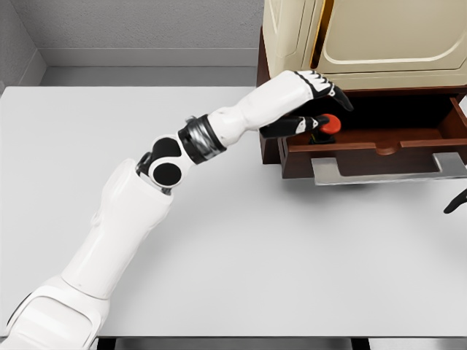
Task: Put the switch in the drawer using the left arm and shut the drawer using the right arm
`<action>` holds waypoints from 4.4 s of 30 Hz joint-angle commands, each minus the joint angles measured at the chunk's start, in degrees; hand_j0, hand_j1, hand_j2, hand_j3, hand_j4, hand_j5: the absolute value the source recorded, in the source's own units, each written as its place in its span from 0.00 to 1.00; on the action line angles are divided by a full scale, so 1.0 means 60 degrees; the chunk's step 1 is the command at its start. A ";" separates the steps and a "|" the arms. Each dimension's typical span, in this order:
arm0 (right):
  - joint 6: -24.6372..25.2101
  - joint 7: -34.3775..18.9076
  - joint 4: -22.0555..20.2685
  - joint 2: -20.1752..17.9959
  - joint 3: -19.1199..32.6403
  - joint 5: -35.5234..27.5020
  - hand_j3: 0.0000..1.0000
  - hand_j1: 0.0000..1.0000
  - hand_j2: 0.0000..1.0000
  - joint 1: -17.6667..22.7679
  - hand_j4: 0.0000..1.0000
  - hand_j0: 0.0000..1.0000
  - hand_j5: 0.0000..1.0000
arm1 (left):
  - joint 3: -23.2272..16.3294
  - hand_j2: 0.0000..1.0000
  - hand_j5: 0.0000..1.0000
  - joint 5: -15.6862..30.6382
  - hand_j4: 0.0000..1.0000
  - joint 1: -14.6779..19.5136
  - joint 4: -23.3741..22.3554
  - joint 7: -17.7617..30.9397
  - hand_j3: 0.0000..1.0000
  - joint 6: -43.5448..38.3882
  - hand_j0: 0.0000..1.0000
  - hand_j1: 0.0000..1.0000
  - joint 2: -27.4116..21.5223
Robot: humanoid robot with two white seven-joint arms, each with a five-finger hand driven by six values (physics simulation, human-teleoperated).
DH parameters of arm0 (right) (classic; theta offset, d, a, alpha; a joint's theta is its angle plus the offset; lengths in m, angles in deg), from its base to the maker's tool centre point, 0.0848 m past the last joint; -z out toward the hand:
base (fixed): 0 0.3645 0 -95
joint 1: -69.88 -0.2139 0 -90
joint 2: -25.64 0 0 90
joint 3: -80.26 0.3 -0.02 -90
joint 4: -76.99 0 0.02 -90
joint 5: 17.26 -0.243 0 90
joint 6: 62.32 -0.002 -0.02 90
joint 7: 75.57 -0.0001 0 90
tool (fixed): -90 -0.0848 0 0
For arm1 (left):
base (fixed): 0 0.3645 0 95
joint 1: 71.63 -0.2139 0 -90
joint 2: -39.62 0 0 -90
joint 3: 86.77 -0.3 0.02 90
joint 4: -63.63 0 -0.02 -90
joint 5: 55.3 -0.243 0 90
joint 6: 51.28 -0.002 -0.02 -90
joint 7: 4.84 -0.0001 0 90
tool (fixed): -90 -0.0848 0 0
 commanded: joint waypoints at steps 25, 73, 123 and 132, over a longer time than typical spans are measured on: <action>0.0028 0.0003 -0.0003 -0.0010 -0.0001 -0.0068 0.61 0.61 0.61 0.0000 0.61 0.61 0.61 | -0.0777 0.97 0.97 0.7645 0.97 -0.0615 0.4156 0.3118 0.97 -0.7545 0.97 0.97 -0.1508; 0.0028 0.0003 -0.0003 -0.0010 -0.0001 -0.0068 0.62 0.62 0.62 0.0000 0.62 0.62 0.62 | -0.0821 1.00 1.00 0.7529 1.00 0.0674 0.3511 0.3118 1.00 -0.9757 1.00 1.00 -0.0102; 0.0028 0.0003 -0.0003 -0.0010 -0.0001 -0.0068 0.63 0.63 0.63 0.0015 0.63 0.63 0.63 | -0.0747 1.00 1.00 0.8569 1.00 0.1245 0.1285 0.3118 1.00 -1.0607 1.00 1.00 -0.0190; 0.0028 0.0003 -0.0003 0.0004 -0.0001 -0.0068 0.63 0.63 0.63 0.0015 0.63 0.63 0.63 | -0.0953 1.00 1.00 0.8539 1.00 0.1538 0.1752 0.3118 1.00 -1.0534 1.00 1.00 0.0001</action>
